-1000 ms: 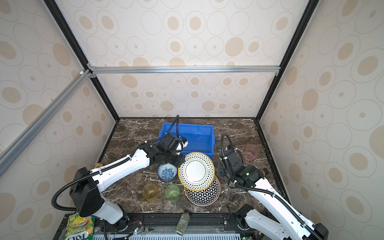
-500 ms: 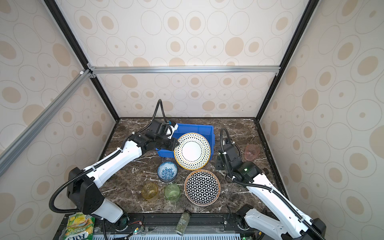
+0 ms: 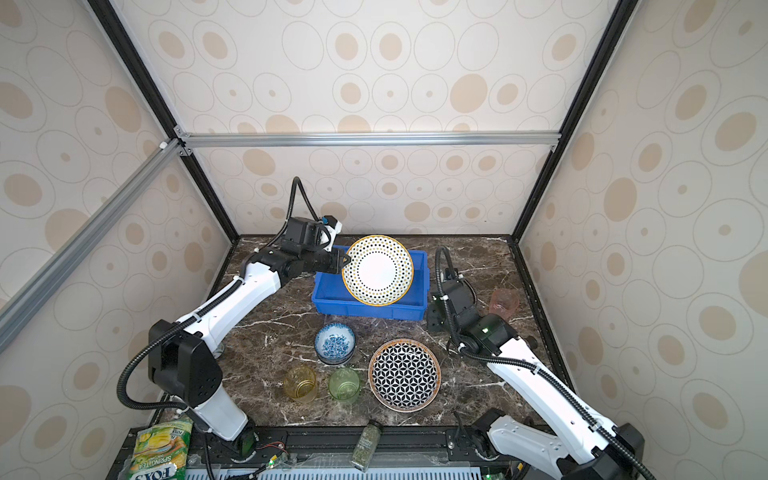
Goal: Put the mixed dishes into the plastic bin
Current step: 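Carry the dotted plate with the left gripper over the blue bin, then lower the dotted plate into the blue bin with the left gripper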
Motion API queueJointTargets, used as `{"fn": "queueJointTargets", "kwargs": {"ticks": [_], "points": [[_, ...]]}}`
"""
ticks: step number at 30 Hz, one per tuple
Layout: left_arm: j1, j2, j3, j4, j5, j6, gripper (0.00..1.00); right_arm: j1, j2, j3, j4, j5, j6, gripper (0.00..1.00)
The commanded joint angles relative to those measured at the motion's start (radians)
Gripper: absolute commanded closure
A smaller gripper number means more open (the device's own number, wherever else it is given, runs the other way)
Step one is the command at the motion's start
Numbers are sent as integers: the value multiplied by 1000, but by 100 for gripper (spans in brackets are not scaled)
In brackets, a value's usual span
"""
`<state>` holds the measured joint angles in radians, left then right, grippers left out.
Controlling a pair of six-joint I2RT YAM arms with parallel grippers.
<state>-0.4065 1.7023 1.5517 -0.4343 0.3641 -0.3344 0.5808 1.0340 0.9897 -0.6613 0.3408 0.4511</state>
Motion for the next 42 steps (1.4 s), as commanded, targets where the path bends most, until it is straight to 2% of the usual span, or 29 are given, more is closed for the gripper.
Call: {"fn": "queueJointTargets", "kwargs": {"ticks": [1,6,9,13,31,42], "points": [[33,20,98,103,65,6,100,-8,18,39,17,15,-26,82],[66,74,115,130,57,9,100,-29,70,83,15,-6,-42,80],[72,105,135,119,21,29,100,-67,113,116,0,-67,-26,79],[86,149,141,137,45,19,100,-91,153,133,15,-121,-9,79],[95,311,192,199,134,-24,100,-101,202,174,2,-138,-22,77],[94,329,169,166,72,-11,100,-110,225,164,14,-170,-23,77]]}}
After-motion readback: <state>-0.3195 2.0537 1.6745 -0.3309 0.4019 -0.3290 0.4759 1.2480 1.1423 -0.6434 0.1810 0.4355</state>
